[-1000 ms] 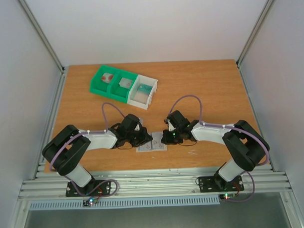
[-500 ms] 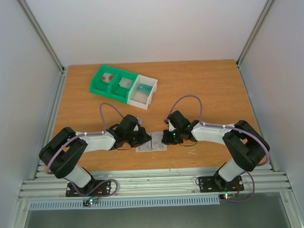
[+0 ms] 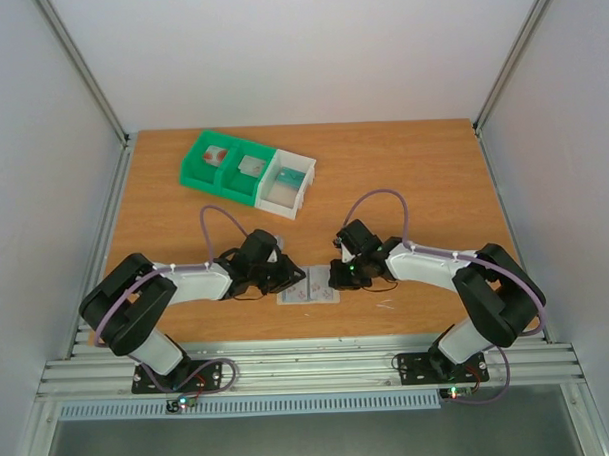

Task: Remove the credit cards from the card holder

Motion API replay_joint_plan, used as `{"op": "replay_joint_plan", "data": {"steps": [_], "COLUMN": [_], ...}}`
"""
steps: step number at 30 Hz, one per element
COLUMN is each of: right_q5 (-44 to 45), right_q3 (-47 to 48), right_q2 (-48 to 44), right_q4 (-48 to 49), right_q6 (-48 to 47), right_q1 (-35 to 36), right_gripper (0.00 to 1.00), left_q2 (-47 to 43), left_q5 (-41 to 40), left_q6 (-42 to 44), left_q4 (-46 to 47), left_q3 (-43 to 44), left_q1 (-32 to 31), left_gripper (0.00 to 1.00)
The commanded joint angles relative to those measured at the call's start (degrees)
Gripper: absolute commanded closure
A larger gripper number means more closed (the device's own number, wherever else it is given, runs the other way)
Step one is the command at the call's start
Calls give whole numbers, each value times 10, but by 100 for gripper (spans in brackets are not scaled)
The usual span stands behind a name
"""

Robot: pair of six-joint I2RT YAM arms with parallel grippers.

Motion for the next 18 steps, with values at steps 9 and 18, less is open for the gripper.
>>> {"op": "replay_joint_plan", "data": {"steps": [9,18], "right_q5": [10,-9], "right_q3": [23,-17], "right_q2": [1,27], "right_q4": [-12,33], "right_q6": [11,20], "right_q1": [-3,-3], "right_gripper": [86,96], "left_q2": [25,32], "left_q5": [-5,10], "left_q6": [11,-5], "left_q4": [18,54], "left_q3": [4,-4], "left_q1": [-2,-3], "left_gripper": [77,77]}}
